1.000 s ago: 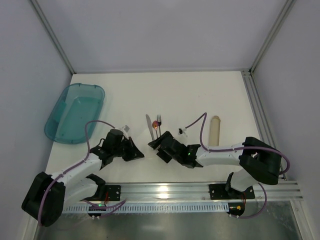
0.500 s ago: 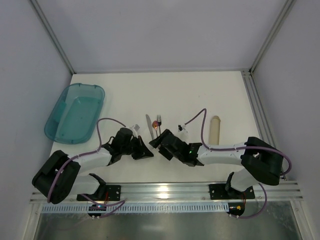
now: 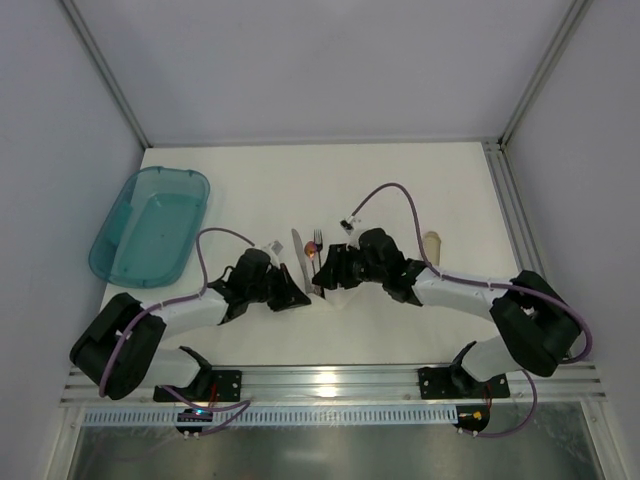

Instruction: Place the utensils on the paper napkin and roll it up

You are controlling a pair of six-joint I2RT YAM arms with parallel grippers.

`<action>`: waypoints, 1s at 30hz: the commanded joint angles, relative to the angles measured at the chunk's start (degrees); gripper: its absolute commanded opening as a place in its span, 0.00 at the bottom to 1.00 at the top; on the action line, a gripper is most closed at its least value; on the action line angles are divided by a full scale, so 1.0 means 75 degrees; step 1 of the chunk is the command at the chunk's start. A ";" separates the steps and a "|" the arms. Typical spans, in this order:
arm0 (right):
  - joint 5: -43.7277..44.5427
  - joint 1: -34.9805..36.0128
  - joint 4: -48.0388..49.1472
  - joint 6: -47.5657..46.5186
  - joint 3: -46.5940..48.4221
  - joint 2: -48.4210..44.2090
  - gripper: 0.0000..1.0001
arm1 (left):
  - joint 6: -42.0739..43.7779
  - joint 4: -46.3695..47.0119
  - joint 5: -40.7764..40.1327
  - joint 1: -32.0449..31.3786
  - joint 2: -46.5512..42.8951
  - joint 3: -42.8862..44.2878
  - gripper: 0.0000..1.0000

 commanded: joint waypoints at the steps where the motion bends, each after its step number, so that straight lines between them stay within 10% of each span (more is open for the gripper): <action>1: -0.1998 0.0018 0.0248 -0.2743 0.0000 0.0068 0.57 | 0.0231 0.0080 -0.0261 -0.0044 0.0078 0.0238 0.00; 30: -0.1929 0.0018 -0.0524 -0.4388 0.0737 0.1135 0.40 | 0.0653 -0.0518 -0.0637 -0.0056 0.0559 0.0777 0.00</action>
